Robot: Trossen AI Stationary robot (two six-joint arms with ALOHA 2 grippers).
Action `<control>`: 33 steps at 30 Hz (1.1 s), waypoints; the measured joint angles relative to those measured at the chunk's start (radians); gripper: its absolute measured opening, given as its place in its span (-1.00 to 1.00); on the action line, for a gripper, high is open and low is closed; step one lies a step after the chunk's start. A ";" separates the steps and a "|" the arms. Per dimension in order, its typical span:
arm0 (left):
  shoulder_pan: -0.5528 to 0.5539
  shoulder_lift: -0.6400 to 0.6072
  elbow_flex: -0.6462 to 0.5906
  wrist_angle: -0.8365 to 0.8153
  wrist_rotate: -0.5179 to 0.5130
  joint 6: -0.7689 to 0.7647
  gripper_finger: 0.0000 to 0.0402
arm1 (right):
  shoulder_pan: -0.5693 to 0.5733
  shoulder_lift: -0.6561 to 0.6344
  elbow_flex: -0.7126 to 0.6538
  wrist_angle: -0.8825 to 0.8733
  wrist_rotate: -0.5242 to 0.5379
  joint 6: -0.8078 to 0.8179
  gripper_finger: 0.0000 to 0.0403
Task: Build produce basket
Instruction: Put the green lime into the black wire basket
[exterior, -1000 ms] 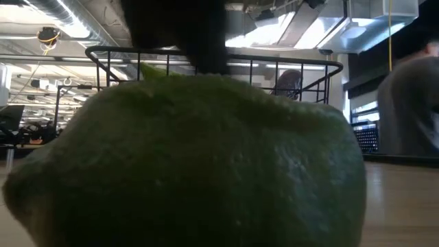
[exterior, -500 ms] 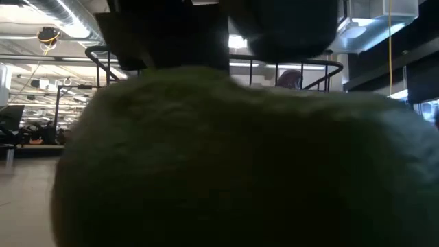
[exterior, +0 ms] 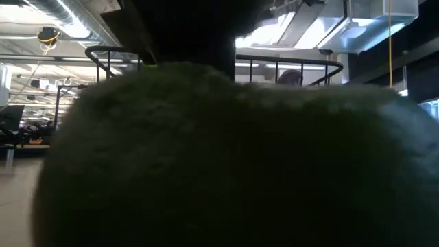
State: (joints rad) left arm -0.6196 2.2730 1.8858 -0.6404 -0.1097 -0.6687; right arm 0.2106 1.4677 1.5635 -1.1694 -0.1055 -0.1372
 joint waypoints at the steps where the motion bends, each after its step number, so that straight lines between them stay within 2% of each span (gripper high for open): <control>1: -0.003 0.000 0.000 -0.001 0.000 0.014 0.22 | 0.000 0.000 0.000 0.000 0.000 -0.003 0.17; 11: -0.010 0.000 0.000 -0.004 -0.038 0.026 0.22 | 0.000 0.000 0.000 0.000 0.000 -0.003 0.17; 18: -0.010 0.024 -0.026 -0.027 -0.026 0.005 0.22 | 0.000 0.000 0.000 -0.002 0.000 -0.003 0.17; 33: -0.008 0.043 -0.023 0.070 -0.027 -0.090 0.22 | 0.000 0.000 0.000 -0.003 0.000 -0.006 0.17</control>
State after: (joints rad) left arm -0.6273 2.3157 1.8633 -0.5700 -0.1367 -0.7592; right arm 0.2107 1.4677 1.5635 -1.1728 -0.1055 -0.1435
